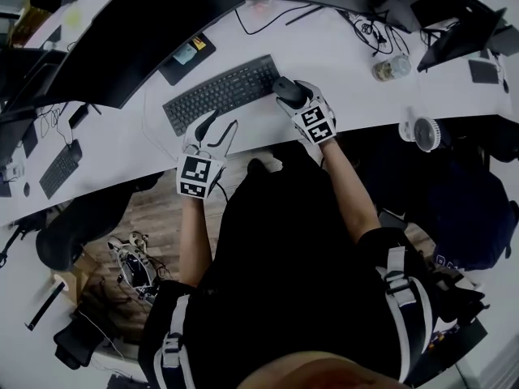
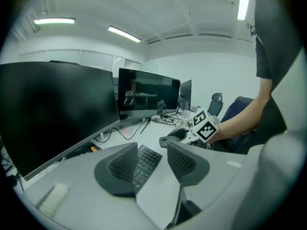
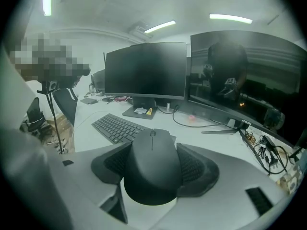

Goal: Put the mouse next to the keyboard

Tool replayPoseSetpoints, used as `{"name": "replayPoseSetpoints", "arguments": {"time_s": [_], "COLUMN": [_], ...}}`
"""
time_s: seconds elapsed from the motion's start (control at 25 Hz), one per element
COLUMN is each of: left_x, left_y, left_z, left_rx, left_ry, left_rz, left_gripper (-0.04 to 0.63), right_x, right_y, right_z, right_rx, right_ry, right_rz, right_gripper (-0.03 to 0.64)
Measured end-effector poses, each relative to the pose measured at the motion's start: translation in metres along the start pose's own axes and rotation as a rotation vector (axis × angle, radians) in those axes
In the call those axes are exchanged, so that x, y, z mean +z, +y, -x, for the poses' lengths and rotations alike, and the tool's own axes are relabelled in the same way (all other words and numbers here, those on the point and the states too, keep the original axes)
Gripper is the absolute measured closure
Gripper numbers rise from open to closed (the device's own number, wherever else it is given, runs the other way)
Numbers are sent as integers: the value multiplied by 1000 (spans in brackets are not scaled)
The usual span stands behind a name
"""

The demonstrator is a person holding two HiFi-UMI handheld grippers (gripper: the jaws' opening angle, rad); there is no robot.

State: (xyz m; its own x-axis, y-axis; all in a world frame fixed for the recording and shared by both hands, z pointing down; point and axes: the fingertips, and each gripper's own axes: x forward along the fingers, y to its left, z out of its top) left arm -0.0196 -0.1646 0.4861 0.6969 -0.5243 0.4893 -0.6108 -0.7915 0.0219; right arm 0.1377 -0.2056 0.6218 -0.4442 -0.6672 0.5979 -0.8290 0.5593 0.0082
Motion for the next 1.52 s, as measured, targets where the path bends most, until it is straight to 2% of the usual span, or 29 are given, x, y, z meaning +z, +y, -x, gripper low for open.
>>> {"name": "replayPoseSetpoints", "arguments": {"time_s": [0.92, 1.16, 1.52], "left_x": [-4, -6, -5], "left_y": [12, 20, 31], "left_z": [-55, -68, -74], "left_rx": [49, 60, 101], "left_ry": [110, 142, 168], "left_rz": [76, 91, 115], "left_gripper": [403, 403, 403], "right_x": [-27, -32, -49], "right_y": [-61, -78, -98], "right_z": [-56, -80, -107], "right_rx": [96, 87, 17], "right_ry": [73, 84, 122], "right_rz": [-36, -59, -97], "right_gripper": [324, 324, 324]}}
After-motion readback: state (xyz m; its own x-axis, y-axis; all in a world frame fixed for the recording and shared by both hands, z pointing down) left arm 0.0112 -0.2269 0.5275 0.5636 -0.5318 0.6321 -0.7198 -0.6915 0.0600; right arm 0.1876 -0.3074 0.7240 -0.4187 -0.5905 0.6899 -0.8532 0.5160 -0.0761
